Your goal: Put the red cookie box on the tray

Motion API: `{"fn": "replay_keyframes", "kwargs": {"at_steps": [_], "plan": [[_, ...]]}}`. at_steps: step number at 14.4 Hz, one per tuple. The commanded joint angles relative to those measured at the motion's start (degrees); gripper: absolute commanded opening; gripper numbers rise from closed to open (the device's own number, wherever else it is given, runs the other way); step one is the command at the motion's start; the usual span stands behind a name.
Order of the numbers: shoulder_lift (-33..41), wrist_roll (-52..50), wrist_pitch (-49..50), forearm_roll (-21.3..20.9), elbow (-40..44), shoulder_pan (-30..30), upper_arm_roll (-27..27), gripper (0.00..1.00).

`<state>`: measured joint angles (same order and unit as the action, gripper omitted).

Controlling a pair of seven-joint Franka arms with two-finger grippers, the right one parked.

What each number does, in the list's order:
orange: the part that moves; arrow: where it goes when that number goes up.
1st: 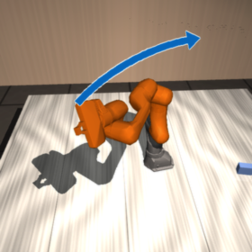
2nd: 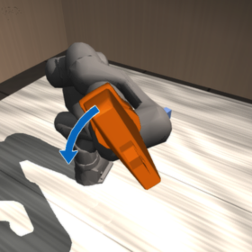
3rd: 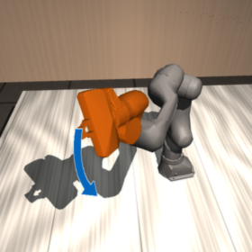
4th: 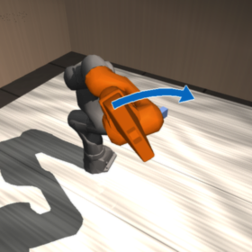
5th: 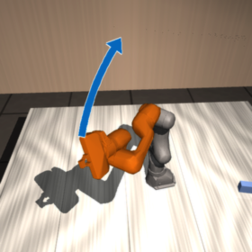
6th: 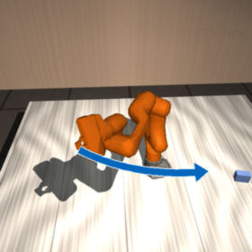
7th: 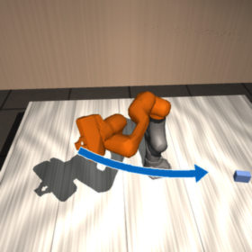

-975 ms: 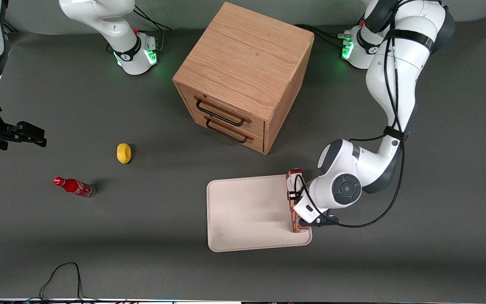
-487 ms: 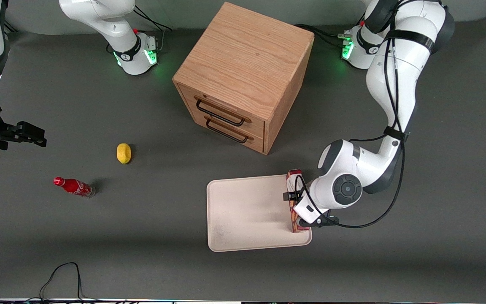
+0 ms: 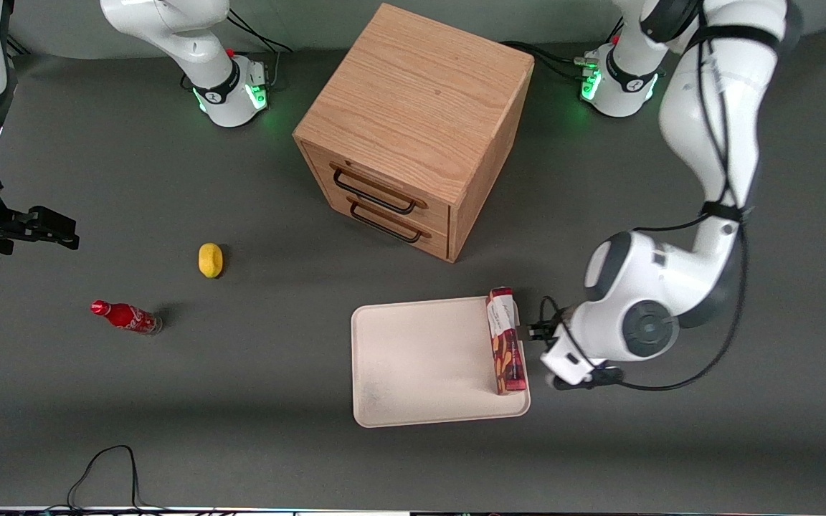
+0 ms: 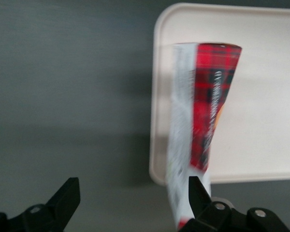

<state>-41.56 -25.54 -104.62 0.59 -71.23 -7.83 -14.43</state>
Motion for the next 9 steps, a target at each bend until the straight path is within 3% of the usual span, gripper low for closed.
{"fn": "replay_keyframes", "kwargs": {"at_steps": [1,9], "plan": [[15.7,5.5,2.9,-0.5,-14.3,6.1,0.0,1.0],[31.9,23.8,20.7,-1.2,-17.4,25.4,0.1,1.0]]}}
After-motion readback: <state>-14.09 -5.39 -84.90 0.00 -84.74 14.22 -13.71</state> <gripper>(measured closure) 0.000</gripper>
